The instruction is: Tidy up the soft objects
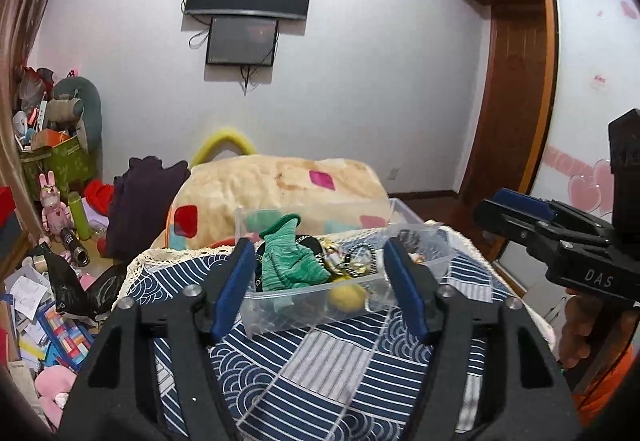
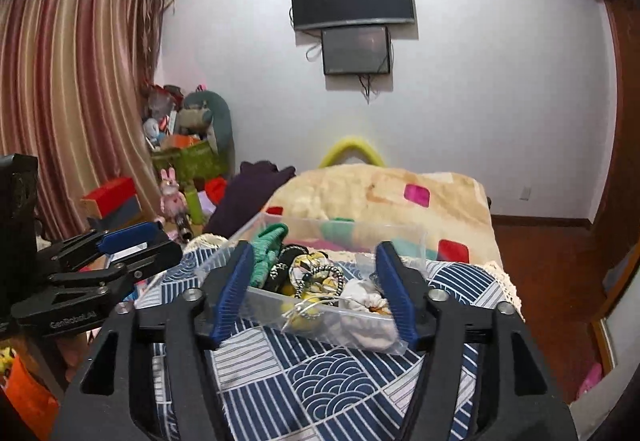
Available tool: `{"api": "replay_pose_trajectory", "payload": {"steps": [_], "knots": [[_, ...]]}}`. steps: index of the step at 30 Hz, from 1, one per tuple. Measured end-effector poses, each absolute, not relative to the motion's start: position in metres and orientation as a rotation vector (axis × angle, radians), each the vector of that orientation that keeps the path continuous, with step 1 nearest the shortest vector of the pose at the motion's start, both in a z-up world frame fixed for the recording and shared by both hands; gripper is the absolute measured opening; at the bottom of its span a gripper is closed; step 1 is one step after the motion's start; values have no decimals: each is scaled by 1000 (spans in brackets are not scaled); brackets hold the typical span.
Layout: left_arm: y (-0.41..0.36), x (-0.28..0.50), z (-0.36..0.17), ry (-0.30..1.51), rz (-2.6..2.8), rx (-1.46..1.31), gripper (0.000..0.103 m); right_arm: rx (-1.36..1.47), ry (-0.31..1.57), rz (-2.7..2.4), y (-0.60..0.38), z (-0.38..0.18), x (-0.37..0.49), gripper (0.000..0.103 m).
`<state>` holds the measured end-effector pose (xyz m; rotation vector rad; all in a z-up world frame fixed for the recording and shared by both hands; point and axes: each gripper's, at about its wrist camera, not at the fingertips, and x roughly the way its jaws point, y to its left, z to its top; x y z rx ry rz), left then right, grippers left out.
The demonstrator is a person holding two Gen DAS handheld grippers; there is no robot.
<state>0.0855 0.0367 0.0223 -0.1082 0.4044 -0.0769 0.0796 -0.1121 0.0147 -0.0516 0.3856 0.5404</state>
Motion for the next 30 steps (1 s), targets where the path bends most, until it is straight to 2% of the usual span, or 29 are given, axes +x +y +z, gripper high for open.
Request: {"api": "replay_pose_trajectory", "payload": {"steps": [3,7,9,14,19,30], "knots": [[33,68,26,372,-87,-110,80,-46,360,541,-116,16,69,68],[26,51,26,331,-83,-89,93,-54,320,510,-117,14,56,80],[24,43,25,312,-82,-92,96,-59,311,511,-118,11,52,82],[23,34,22,300,-77,-102,100,-72,306,507,-117,2,43,86],[22,28,18,280,-45,-96,103,-68,297,498,-119,-6,38,99],[16,25,8,282,-34,-78,103,-72,278,492,-123,-16,27,102]]}}
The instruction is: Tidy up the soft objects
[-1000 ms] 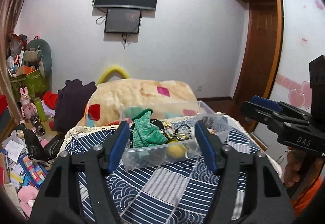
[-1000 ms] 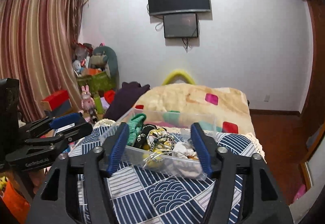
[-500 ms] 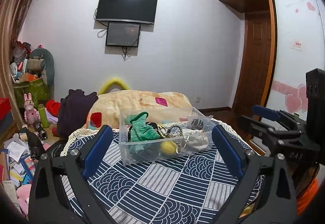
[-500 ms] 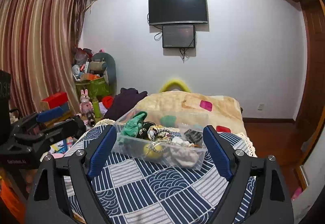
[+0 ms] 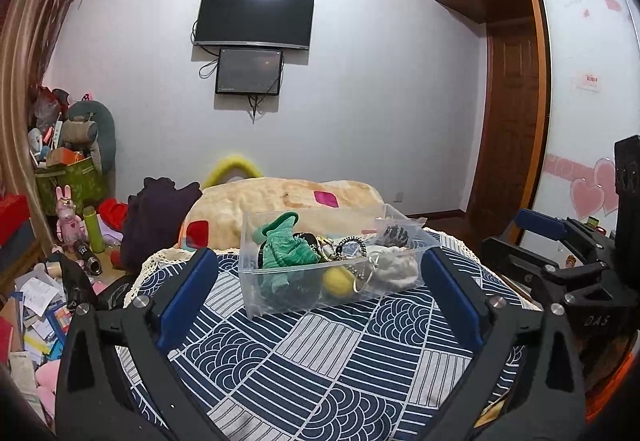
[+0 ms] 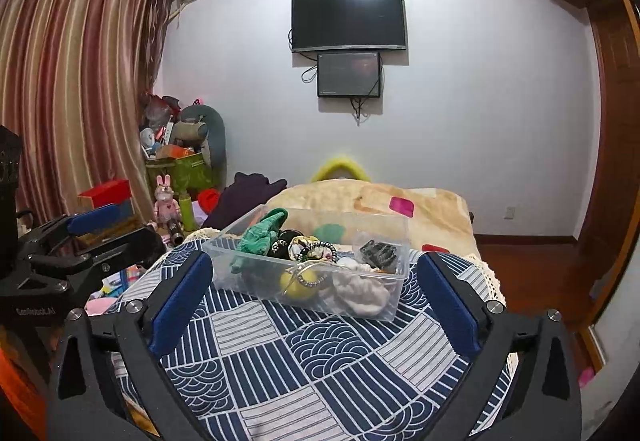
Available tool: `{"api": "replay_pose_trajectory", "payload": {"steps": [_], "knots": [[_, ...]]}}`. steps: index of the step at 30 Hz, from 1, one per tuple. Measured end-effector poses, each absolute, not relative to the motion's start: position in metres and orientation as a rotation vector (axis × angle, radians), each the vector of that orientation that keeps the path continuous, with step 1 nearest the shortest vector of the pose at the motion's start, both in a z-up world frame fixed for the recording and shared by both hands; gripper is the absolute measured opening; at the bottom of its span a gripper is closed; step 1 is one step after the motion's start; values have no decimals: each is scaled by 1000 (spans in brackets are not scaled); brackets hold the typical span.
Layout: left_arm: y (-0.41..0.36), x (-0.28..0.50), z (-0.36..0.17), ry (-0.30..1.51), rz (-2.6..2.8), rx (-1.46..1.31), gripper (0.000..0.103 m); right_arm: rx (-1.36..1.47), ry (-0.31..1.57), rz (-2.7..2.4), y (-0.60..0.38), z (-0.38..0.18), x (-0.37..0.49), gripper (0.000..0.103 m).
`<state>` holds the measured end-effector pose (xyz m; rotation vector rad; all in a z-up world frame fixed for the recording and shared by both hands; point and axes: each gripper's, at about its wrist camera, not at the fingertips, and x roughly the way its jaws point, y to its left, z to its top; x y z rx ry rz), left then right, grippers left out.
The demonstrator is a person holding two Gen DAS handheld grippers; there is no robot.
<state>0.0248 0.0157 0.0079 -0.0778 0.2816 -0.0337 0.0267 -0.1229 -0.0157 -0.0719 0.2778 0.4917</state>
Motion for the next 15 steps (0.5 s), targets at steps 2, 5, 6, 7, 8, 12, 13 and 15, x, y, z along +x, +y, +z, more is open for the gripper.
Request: {"api": "replay_pose_trajectory", "payload": {"steps": [2,5,6,7,8,12,13,15], "knots": [[15,24,8,281,-38,-77,103,-65,277,493,-125,-16,26,102],[16,24,7,280,-38,-84,103,-61,275,490,-126,-17,25,102],[17,23,7,280,-38,-88,103,-60,275,490,-127,-16,25,102],[17,23,7,280,-37,-91,103,-58,274,491,-127,-16,25,102],[18,23,8,279,-38,-95,103,-55,274,491,-127,-16,24,102],[17,21,7,278,-44,-96,103,-50,271,485,-127,-17,24,103],[17,21,7,276,-45,-95,103,-51,272,487,-127,-17,24,103],[16,21,7,275,-48,-93,103,-51,272,488,-127,-16,24,103]]}}
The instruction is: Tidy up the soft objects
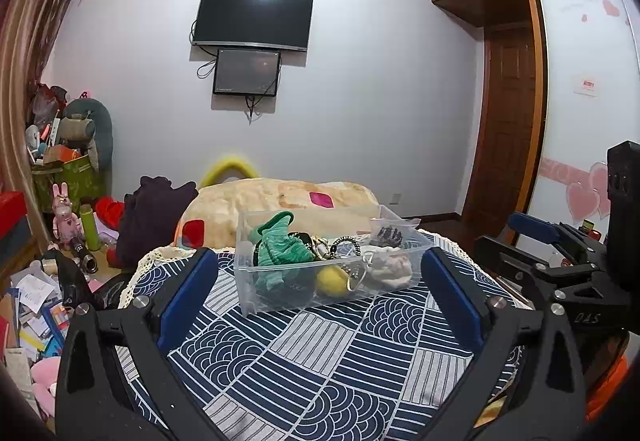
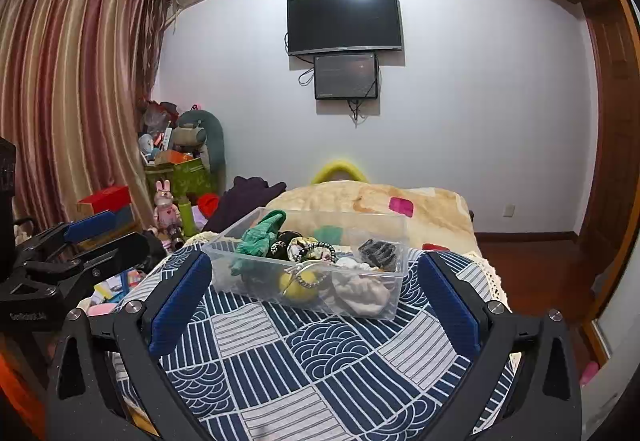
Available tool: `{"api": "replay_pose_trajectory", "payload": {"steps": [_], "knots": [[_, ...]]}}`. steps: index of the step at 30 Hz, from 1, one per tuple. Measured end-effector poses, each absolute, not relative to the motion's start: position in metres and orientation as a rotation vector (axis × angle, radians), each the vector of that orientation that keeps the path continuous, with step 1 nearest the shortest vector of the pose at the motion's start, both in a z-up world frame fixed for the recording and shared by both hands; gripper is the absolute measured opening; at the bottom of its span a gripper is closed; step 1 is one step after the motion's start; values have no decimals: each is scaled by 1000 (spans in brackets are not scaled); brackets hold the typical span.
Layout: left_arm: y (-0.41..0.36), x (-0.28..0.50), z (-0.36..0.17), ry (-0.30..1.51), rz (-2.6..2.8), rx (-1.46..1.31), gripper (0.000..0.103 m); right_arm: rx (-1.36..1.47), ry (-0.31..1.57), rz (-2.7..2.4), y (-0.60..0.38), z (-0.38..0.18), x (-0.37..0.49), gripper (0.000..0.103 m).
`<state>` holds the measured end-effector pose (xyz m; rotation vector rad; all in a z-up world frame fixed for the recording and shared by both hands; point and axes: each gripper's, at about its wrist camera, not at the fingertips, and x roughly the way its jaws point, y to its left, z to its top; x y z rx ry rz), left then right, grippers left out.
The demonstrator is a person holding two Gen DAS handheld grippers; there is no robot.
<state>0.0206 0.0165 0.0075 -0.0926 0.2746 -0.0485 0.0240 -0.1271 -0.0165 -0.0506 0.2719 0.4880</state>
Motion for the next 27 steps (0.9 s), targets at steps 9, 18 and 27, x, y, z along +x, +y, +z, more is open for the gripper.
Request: {"api": "replay_pose_trajectory", "payload": {"steps": [9,18,27], "knots": [[16,20,6,278,-49,-94,103,-43,271,486,-128,-16,25,103],[17,21,5,280,-55,-98,103,-40,273,487,-128,-15,25,103],[18,20,4,279,-50,-108,103,-39,273,487,-128,-15,25,103]]}}
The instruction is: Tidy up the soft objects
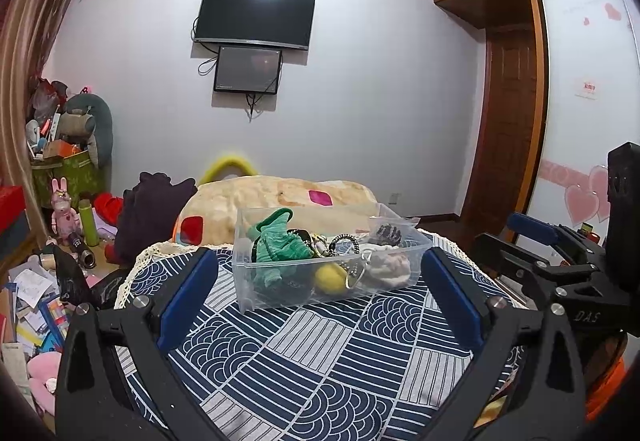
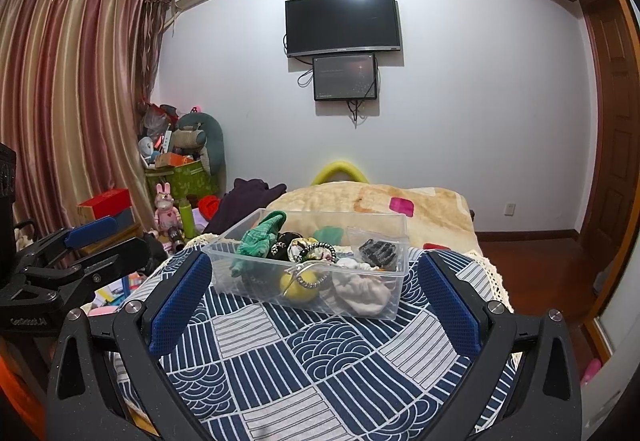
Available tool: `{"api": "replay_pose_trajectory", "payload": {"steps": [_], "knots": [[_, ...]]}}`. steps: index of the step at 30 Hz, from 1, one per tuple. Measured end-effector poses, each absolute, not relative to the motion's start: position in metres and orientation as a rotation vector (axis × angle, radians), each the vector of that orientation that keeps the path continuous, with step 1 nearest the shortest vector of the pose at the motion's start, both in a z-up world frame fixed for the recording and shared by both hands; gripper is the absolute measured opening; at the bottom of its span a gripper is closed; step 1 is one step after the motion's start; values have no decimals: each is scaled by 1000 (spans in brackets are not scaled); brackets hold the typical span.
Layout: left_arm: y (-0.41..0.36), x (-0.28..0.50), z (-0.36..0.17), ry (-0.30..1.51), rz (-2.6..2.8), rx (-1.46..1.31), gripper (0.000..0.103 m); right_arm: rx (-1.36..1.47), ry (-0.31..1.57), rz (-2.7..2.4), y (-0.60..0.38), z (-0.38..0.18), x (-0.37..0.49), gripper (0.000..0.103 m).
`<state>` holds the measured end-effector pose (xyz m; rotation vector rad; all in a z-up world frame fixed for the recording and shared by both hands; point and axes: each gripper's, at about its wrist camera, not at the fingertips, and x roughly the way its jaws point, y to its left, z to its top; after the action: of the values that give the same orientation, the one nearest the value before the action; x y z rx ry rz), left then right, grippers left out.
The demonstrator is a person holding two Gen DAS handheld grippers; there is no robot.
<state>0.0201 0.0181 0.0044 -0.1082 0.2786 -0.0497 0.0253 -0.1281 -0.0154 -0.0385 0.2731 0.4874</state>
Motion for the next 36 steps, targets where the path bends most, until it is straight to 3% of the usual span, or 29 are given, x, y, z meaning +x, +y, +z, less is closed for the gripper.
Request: {"api": "replay_pose_trajectory", "payload": {"steps": [36], "knots": [[19,23,0,286,-62,-139,103,-40,270,494,-127,-13,23,103]]}}
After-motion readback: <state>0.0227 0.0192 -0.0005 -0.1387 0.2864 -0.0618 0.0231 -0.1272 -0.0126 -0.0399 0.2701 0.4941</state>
